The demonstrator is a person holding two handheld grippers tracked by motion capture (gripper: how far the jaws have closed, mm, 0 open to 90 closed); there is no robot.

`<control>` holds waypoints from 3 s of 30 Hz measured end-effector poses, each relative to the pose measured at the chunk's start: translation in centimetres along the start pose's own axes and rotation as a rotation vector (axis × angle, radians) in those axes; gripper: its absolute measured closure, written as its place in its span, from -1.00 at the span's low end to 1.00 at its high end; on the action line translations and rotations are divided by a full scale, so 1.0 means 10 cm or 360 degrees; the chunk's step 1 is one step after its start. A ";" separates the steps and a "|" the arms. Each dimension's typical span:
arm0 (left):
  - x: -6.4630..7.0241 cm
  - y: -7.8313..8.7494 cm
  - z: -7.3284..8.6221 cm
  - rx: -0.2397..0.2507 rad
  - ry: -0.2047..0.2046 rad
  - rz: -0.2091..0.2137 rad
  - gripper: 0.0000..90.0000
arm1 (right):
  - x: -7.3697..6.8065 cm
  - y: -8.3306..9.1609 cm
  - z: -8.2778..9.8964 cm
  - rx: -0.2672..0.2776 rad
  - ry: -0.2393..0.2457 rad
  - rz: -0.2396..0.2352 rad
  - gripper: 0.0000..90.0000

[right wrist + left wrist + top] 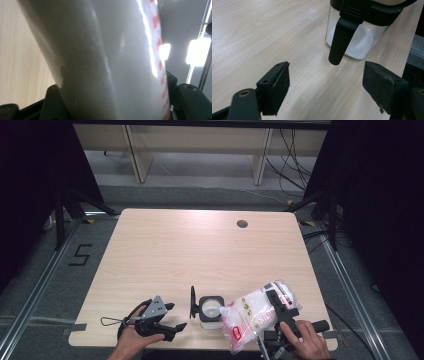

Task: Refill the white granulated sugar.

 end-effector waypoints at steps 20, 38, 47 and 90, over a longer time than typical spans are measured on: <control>-0.01 0.00 0.00 -0.0008 -0.0025 -0.0007 -0.53 | -0.02 0.00 0.01 -0.0013 -0.0025 -0.0012 -0.10; -0.01 0.01 0.01 -0.0020 -0.0015 -0.0014 -0.53 | 0.01 0.00 0.00 0.0005 -0.0001 0.0015 -0.10; -0.01 0.00 0.01 -0.0014 -0.0016 -0.0012 -0.53 | 0.06 0.01 -0.01 0.0008 0.0054 0.0026 -0.10; 0.00 0.00 0.00 -0.0002 -0.0001 0.0000 -0.52 | 0.06 0.01 -0.02 0.0036 0.0013 0.0046 -0.09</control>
Point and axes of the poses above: each handheld gripper's, and its own axes: y roughly backward along the jaws, z roughly out of its underside, x roughly to its right, the point moved 10 cm from there along -y, roughly forward along the jaws, and after that the axes turned 2 degrees about -z, right-handed, at the moved point
